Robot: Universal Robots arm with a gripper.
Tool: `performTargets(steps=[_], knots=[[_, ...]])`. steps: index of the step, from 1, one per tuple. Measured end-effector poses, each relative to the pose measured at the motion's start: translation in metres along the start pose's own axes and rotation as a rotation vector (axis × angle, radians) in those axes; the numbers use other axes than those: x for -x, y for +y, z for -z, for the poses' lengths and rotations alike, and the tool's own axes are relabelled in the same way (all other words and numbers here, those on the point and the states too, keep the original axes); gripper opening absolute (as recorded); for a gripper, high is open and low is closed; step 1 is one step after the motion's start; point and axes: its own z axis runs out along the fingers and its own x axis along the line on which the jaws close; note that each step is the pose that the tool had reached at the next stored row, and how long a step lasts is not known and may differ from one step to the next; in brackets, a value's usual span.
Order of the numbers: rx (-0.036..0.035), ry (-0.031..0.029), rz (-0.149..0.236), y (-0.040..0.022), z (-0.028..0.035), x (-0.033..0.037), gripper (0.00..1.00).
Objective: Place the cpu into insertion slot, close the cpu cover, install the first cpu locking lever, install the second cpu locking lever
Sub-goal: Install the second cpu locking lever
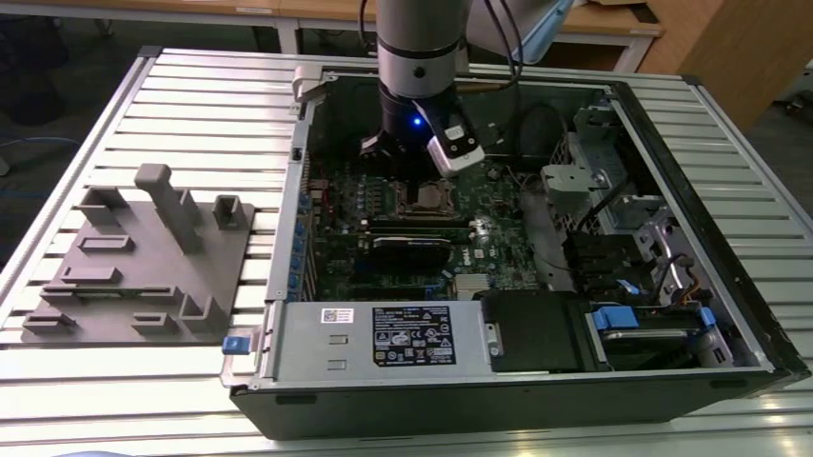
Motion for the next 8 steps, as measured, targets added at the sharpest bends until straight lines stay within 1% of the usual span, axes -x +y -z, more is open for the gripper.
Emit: performTargets(steps=[2, 8], knots=[[0.0, -0.0001, 0.0, -0.0018, 0.0, 0.0001, 0.1], [-0.0001, -0.0001, 0.0, -0.0028, -0.0001, 0.0001, 0.1]])
